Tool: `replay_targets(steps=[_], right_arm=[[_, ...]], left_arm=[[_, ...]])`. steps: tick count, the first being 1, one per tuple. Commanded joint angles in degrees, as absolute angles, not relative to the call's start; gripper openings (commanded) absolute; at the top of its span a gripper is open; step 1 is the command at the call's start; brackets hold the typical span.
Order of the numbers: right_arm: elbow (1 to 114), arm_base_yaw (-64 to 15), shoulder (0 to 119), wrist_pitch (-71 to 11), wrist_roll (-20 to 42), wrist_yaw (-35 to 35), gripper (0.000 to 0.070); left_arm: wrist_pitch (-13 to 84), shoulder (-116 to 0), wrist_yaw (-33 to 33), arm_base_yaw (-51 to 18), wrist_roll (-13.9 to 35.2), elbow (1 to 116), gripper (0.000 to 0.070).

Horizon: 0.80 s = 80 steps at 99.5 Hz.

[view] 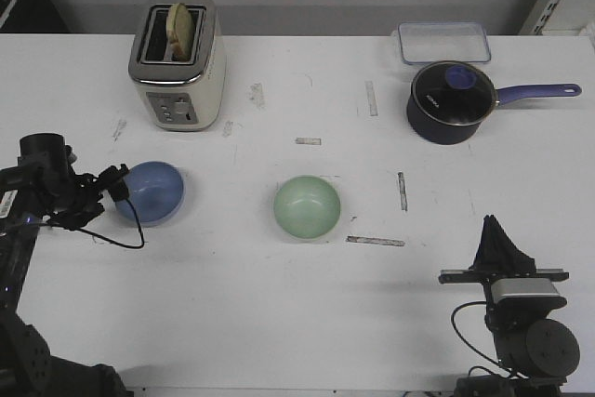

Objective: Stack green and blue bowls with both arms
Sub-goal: 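Close the left gripper on the blue bowl rim and lift it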

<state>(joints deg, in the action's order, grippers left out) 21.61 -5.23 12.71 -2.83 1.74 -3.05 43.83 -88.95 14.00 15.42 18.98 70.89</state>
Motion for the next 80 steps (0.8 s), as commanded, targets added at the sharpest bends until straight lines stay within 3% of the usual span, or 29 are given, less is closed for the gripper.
replay_targets(steps=[1, 21, 37, 49, 61, 80], right_arm=[[21.74, -5.28, 12.43, -2.42, 1.43, -3.03, 0.0002], [21.74, -5.28, 12.43, -2.42, 1.43, -3.03, 0.0001], [21.74, -5.28, 12.43, -2.42, 1.43, -3.03, 0.0002], [21.74, -5.28, 12.43, -2.42, 1.43, -3.03, 0.0002], [21.74, -5.28, 12.43, -2.42, 1.43, -3.03, 0.0002], [21.74, -5.28, 12.43, -2.42, 1.43, -3.03, 0.0002]], left_arm=[[44.05, -90.91, 14.48, 15.05, 18.41, 71.99, 0.0386], [41.87, -92.36, 14.46, 13.13, 17.28, 71.99, 0.0348], [41.91, -93.8, 14.39, 12.14, 15.18, 71.99, 0.0196], [42.54, -95.59, 14.24, 11.97, 15.05, 71.99, 0.0181], [42.63, -95.72, 13.58, 11.6, 15.0, 71.99, 0.0001], [43.72, -95.7, 13.58, 11.31, 15.03, 72.49, 0.0001]])
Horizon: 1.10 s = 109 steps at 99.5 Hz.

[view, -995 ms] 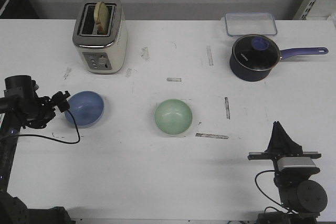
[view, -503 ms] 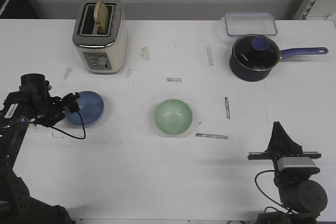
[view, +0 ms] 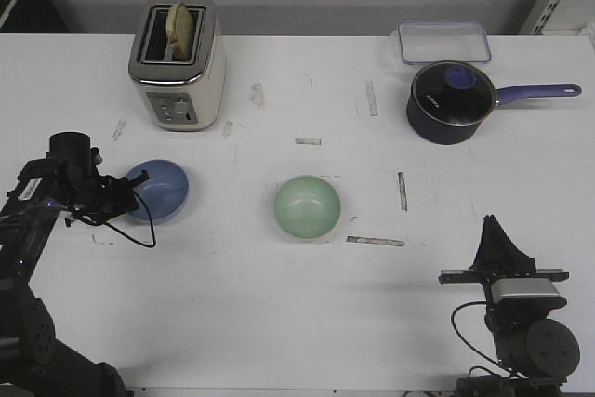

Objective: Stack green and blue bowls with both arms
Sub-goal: 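Close the left gripper on the blue bowl rim and lift it, then carry the blue bowl over the green bowl and lower it inside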

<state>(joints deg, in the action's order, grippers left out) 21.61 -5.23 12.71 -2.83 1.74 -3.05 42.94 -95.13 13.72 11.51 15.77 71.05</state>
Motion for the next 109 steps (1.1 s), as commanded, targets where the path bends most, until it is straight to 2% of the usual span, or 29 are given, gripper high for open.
replay_targets(steps=[1, 17, 36, 58, 83, 109], right_arm=[[21.74, -5.28, 12.43, -2.42, 1.43, -3.03, 0.0002], [21.74, -5.28, 12.43, -2.42, 1.43, -3.03, 0.0001], [21.74, -5.28, 12.43, -2.42, 1.43, -3.03, 0.0002], [21.74, -5.28, 12.43, -2.42, 1.43, -3.03, 0.0002], [21.74, -5.28, 12.43, -2.42, 1.43, -3.03, 0.0002], [21.74, -5.28, 12.43, -2.42, 1.43, -3.03, 0.0002]], left_arm=[[43.83, -95.7, 13.58, 11.22, 15.03, 72.6, 0.0001], [46.11, -95.59, 15.49, 9.89, 15.05, 75.96, 0.0001], [47.07, -95.59, 21.47, 5.5, 15.75, 82.15, 0.0001], [40.8, -95.59, 23.42, -5.34, 16.21, 84.88, 0.0001], [34.41, -95.74, 24.97, -18.22, 19.4, 84.88, 0.0001], [31.03, -95.94, 24.93, -25.87, 20.4, 84.88, 0.0003]])
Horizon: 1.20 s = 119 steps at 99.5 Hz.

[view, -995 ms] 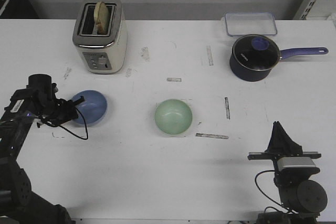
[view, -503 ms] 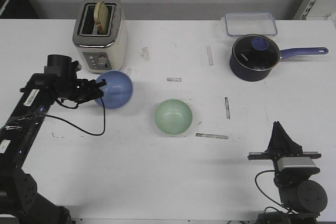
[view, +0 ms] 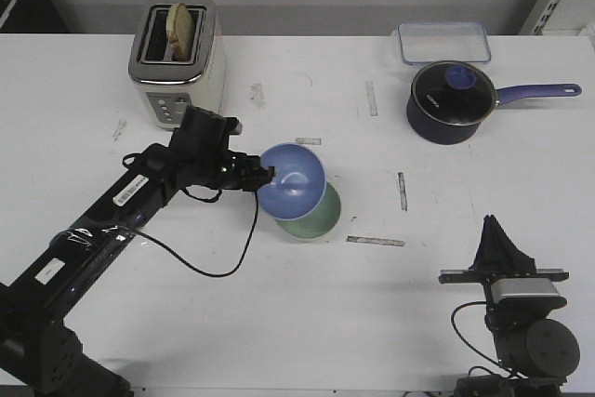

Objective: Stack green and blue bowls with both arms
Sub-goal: 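Carry the blue bowl over the green bowl and lower it inside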

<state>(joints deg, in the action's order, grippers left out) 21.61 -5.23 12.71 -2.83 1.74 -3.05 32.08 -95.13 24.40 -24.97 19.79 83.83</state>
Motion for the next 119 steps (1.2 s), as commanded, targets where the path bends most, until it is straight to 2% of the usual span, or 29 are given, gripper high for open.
replay_targets(steps=[1, 46, 61, 72, 75, 87, 94, 119], right_arm=[[21.74, -5.28, 12.43, -2.42, 1.43, -3.03, 0.0002], [21.74, -5.28, 12.43, -2.42, 1.43, -3.03, 0.0002], [21.74, -5.28, 12.43, -2.42, 1.43, -3.03, 0.0002], [21.74, -5.28, 12.43, -2.42, 1.43, -3.03, 0.0002], [21.74, -5.28, 12.43, -2.42, 1.43, -3.03, 0.0002], [21.74, -5.28, 12.43, -2.42, 1.43, -3.03, 0.0002], [21.74, -5.28, 12.43, -2.42, 1.43, -3.03, 0.0002], [21.74, -5.28, 12.43, -2.42, 1.43, -3.03, 0.0002]], left_arm=[[30.96, -95.96, 24.93, -26.0, 20.4, 84.88, 0.0003], [29.85, -101.08, 24.03, -28.8, 20.43, 84.88, 0.0022], [29.89, -101.1, 23.59, -28.88, 20.45, 84.88, 0.0131], [30.02, -101.1, 23.62, -28.95, 20.45, 84.88, 0.0149], [30.02, -101.1, 23.62, -28.95, 20.45, 84.88, 0.0196], [30.2, -101.06, 23.62, -29.19, 20.43, 84.88, 0.0454], [30.44, -100.92, 23.62, -29.39, 20.4, 84.88, 0.0532], [31.77, -100.01, 23.59, -29.67, 20.14, 84.88, 0.0538]])
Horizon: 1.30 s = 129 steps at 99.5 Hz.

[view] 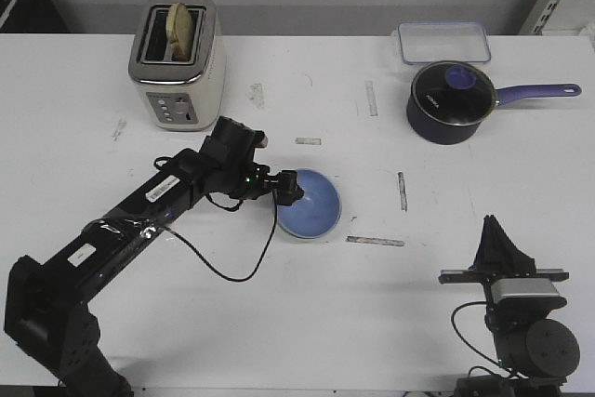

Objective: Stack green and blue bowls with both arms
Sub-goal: 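Carry the blue bowl over the green bowl and lower it inside, then open the left gripper and retract it back to rest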

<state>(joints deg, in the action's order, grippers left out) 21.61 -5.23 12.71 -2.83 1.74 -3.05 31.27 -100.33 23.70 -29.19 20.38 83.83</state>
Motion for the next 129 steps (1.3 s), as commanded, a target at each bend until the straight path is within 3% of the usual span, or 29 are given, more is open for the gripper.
replay_targets(steps=[1, 13, 45, 49, 62, 79, 91, 107, 129], right_arm=[[21.74, -5.28, 12.43, -2.42, 1.43, -3.03, 0.0002], [21.74, -5.28, 12.43, -2.42, 1.43, -3.03, 0.0002], [21.74, -5.28, 12.43, -2.42, 1.43, -3.03, 0.0002], [21.74, -5.28, 12.43, -2.42, 1.43, -3.03, 0.0002], [21.74, -5.28, 12.43, -2.42, 1.43, -3.03, 0.0002], [21.74, -5.28, 12.43, -2.42, 1.43, -3.03, 0.0002], [21.74, -5.28, 12.43, -2.42, 1.43, -3.03, 0.0002], [21.74, -5.28, 12.43, -2.42, 1.43, -3.03, 0.0001], [21.74, -5.28, 12.43, -2.42, 1.43, -3.03, 0.0002]], left_arm=[[31.86, -99.96, 23.62, -29.67, 20.14, 84.88, 0.0538], [33.17, -99.04, 23.59, -29.76, 19.33, 84.88, 0.0537], [34.41, -94.83, 23.31, -29.45, 5.43, 84.6, 0.051], [34.17, -94.15, 21.98, -29.47, 3.95, 84.23, 0.0458], [30.76, -90.85, 15.73, -29.78, -0.93, 80.9, 0.0193], [18.96, -83.74, 14.55, -29.43, -2.37, 70.11, 0.0144], [7.4, -77.06, 13.21, -28.64, -2.37, 59.42, 0.0], [-4.64, -68.01, 7.33, -27.55, -2.31, 46.09, 0.0], [-6.63, -56.38, 5.76, -21.34, -2.26, 34.87, 0.0]])
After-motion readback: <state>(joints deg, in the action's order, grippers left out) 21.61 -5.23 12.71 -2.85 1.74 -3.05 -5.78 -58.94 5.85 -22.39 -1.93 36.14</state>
